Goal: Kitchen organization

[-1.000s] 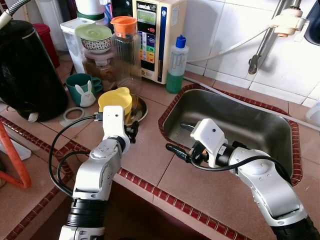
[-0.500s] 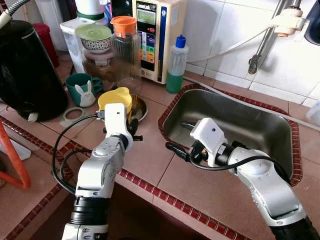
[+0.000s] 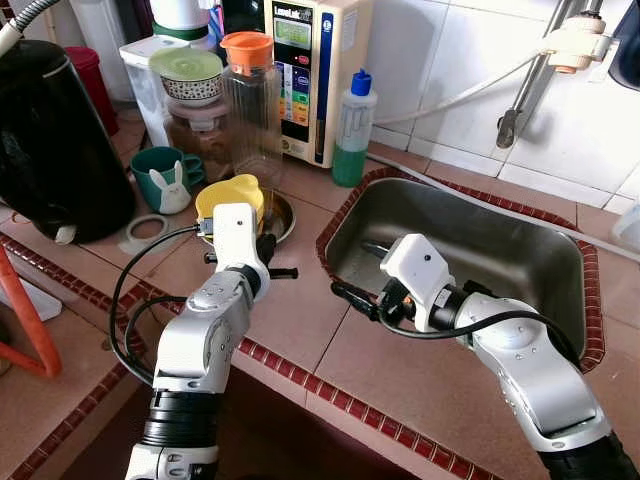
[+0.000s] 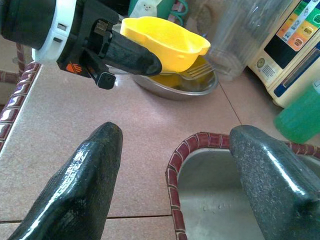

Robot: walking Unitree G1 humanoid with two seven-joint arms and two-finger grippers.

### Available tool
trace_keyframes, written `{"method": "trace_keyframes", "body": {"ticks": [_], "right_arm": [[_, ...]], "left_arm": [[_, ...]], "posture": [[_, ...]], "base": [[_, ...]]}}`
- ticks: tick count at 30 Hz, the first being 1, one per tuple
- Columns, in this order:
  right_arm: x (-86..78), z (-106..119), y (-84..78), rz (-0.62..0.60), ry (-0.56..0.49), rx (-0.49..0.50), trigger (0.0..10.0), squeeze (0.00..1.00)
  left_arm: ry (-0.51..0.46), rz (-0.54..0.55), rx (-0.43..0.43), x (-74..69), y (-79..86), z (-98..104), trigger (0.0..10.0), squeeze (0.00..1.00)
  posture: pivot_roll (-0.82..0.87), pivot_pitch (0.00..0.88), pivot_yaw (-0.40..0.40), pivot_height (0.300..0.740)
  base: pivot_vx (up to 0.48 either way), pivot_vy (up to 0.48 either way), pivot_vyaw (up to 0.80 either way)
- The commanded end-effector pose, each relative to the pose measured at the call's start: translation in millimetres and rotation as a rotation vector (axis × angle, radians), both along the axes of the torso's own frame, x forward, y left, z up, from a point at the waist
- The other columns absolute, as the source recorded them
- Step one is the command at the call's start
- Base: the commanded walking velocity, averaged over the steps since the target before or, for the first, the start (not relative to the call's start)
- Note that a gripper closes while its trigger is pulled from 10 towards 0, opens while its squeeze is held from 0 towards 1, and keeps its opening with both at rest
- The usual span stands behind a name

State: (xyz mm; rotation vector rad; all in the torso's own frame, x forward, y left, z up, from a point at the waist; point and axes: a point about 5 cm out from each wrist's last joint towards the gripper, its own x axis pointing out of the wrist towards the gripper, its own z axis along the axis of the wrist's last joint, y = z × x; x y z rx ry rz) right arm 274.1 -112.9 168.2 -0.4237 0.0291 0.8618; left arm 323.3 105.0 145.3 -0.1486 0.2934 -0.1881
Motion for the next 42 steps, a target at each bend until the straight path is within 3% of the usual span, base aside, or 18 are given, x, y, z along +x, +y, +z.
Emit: {"method": "trace_keyframes", "body": {"ticks": [1, 3, 4, 10, 12, 14, 17, 21, 24, 26, 42], "right_arm": [[1.7, 3, -0.9, -0.002, -0.017, -0.003, 10.0, 0.00], [1.7, 3, -0.9, -0.002, -0.017, -0.003, 10.0, 0.00], [2.0, 3, -0.9, -0.003, -0.017, -0.005, 10.0, 0.00], [2.6, 1, 0.7, 0.001, -0.017, -0.009, 10.0, 0.00], [2.6, 1, 0.3, 0.001, -0.017, -0.011, 10.0, 0.00], [3.1, 0, 0.0, 0.001, -0.017, -0.013, 10.0, 0.00], [3.8, 0, 0.8, 0.002, -0.019, -0.014, 10.0, 0.00], [4.3, 1, 1.8, 0.004, -0.023, -0.014, 10.0, 0.00], [3.5, 1, 1.3, 0.005, -0.023, -0.016, 10.0, 0.00], [2.6, 0, -1.2, 0.001, -0.021, -0.021, 10.0, 0.00], [2.1, 0, -0.4, -0.002, -0.024, -0.027, 10.0, 0.00]], "left_arm": [[-0.026, -0.020, 0.017, 1.2, -3.6, 7, 0.0, 0.00], [-0.028, -0.021, 0.021, 1.3, -3.6, 7, 0.0, 0.00], [-0.073, -0.022, 0.057, 2.1, -3.2, 13, 10.0, 1.00], [-0.195, -0.090, 0.157, -10.1, -4.3, 22, 10.0, 1.00], [-0.301, -0.087, 0.219, -19.8, 2.2, 25, 10.0, 1.00], [-0.333, -0.074, 0.246, -28.2, 9.0, 19, 10.0, 1.00], [-0.299, -0.051, 0.276, -33.6, 15.3, 1, 10.0, 1.00], [-0.364, -0.086, 0.368, -38.8, 15.0, -11, 10.0, 1.00], [-0.374, -0.087, 0.389, -39.6, 14.7, -14, 10.0, 1.00], [-0.439, -0.108, 0.409, -38.1, 11.0, -9, 10.0, 1.00], [-0.444, -0.106, 0.481, -31.3, 13.9, -31, 10.0, 1.00]], "posture": [[0.10, 0.000, 0.007, 0.740], [0.10, 0.000, 0.007, 0.740], [0.11, 0.000, 0.007, 0.740], [0.12, 0.000, 0.005, 0.740], [0.12, 0.000, 0.005, 0.740], [0.12, 0.000, 0.003, 0.740], [0.12, 0.000, 0.003, 0.740], [0.12, 0.000, 0.003, 0.740], [0.11, 0.000, 0.002, 0.740], [0.11, 0.000, 0.002, 0.740], [0.10, 0.004, 0.005, 0.740]], "base": [[0.000, 0.000, 0.00], [0.000, 0.000, 0.00], [0.000, 0.000, 0.00], [0.000, 0.000, 0.00], [0.000, 0.000, 0.00], [0.000, 0.000, 0.00], [0.000, 0.000, 0.00], [0.000, 0.000, 0.00], [0.000, 0.000, 0.00], [0.000, 0.000, 0.00], [0.000, 0.000, 0.00]]}}
